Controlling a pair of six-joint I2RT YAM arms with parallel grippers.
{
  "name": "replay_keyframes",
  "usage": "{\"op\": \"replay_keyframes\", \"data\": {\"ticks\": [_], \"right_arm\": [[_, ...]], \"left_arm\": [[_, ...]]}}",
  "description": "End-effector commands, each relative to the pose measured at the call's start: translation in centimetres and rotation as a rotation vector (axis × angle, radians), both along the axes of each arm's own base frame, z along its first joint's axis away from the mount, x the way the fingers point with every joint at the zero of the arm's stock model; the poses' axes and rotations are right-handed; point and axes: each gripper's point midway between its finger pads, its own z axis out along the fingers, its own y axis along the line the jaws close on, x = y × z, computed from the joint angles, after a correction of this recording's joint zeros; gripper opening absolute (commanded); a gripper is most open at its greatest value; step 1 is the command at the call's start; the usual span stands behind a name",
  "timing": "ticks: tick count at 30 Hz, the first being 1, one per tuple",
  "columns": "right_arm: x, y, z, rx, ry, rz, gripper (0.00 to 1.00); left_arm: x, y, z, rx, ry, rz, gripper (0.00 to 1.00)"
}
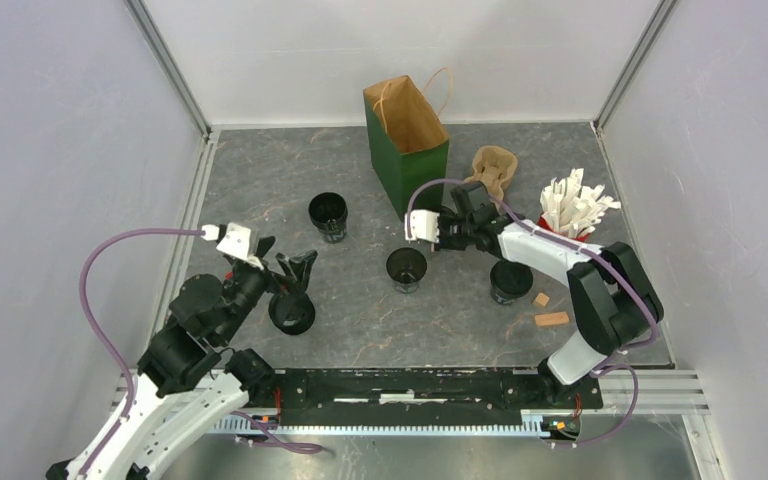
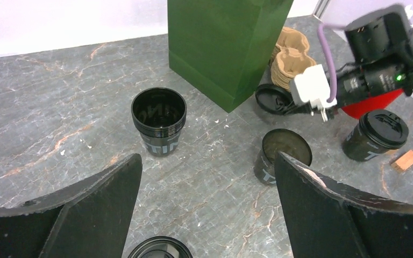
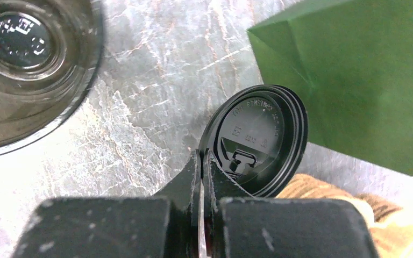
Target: Pack the takeout coffee
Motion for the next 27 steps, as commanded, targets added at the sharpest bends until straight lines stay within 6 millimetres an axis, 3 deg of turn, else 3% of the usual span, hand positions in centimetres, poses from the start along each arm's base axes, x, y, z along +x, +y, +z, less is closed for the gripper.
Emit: {"op": "replay_keyframes", "data": {"ticks": [1,4,10,16,20,25,27], "right_arm": [[1.7,0.2,4.2,0.077,0.06,-0.201,0.0],[0.5,0.6,5.4,0.125,0.136,-0.233,0.01],[-3.3,1.5,9.7,0.333,0.189,-0.244,0.01],[-8.6,3.7,14.3,0.637,0.352,-0.208,0.0],[-11.0,3.7,16.6,0.824,0.434,-0.258,0.04],[-14.3,3.8,22.2,1.088,0.46,-0.16,0.06],[-15.0,3.5,23.6,1.178,0.488,-0.164,0.05]], "left_arm": [[1.0,0.1,1.1,0.004,-0.019,0.036,0.99],[1.2,0.0,1.8,0.018,-0.006,0.04,1.0],[1.5,-0.7,2.7,0.073,0.023,0.007,1.0],[0.5,-5.1,1.5,0.181,-0.007,-0.264,1.0],[-0.1,-7.5,1.6,0.188,-0.013,-0.402,1.0],[-0.9,-10.9,2.3,0.172,-0.095,-0.591,1.0],[-1.2,-12.1,2.5,0.162,-0.157,-0.657,1.0]]}}
